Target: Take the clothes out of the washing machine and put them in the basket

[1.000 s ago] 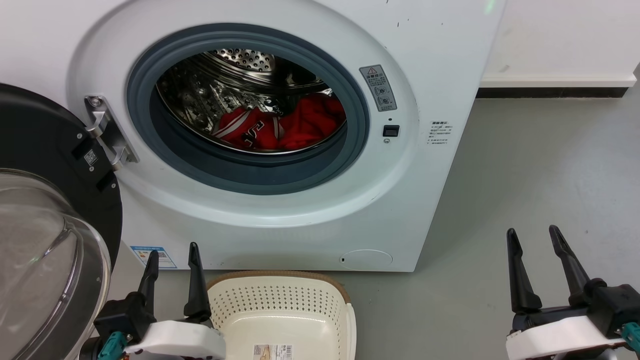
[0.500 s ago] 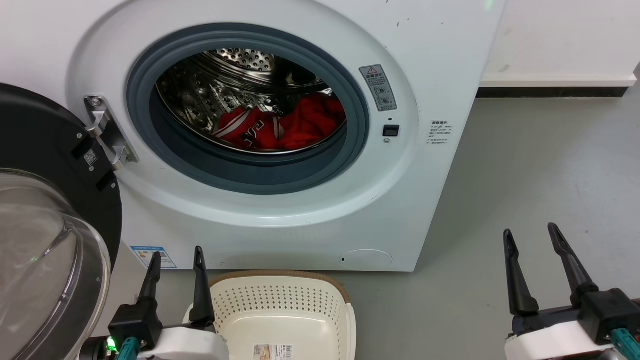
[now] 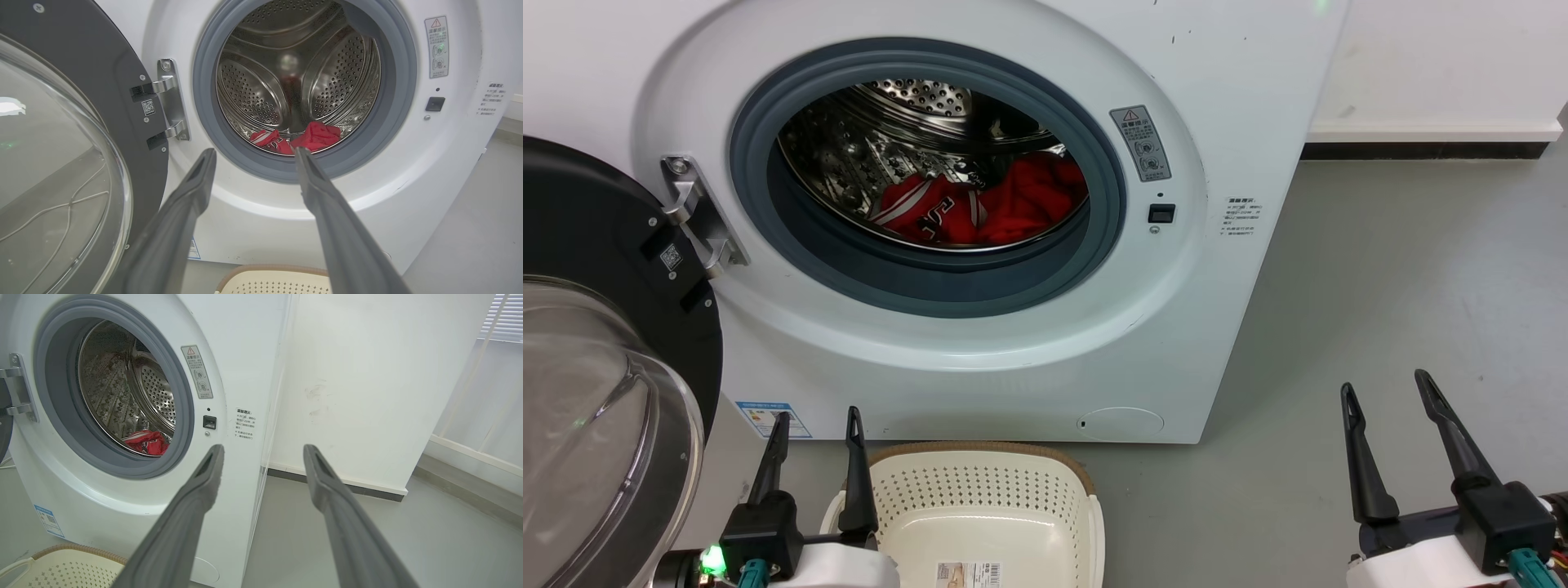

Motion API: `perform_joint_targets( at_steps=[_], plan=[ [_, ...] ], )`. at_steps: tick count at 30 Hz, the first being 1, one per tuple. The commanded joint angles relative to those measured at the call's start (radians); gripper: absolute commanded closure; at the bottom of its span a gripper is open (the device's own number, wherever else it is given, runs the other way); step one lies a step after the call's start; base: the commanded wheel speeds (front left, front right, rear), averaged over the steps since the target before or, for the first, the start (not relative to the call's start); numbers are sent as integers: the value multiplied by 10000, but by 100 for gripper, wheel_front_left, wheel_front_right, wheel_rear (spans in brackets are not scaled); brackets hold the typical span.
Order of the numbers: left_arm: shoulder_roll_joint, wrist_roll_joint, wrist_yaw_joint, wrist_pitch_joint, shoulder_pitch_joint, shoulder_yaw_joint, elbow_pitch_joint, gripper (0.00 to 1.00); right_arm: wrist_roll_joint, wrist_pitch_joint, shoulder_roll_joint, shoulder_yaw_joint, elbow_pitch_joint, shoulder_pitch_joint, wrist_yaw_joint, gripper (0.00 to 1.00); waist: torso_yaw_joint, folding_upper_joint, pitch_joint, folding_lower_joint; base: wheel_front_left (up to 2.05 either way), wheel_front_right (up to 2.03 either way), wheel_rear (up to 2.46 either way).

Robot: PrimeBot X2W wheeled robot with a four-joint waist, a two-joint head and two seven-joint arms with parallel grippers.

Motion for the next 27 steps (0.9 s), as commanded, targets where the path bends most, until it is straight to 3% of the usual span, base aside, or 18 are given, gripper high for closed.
perform_joint_targets(
  at_steps=[1,27],
  plan=[
    [12,31,32,-65,80,-18,9,0,53,-35,13,-24,30,116,-7,0,4,0,3,0,0,0,0],
    [12,-54,97,-53,34,16,48,0,374,-30,13,-71,315,46,-7,0,-9,0,86,0,0,0,0]
  ],
)
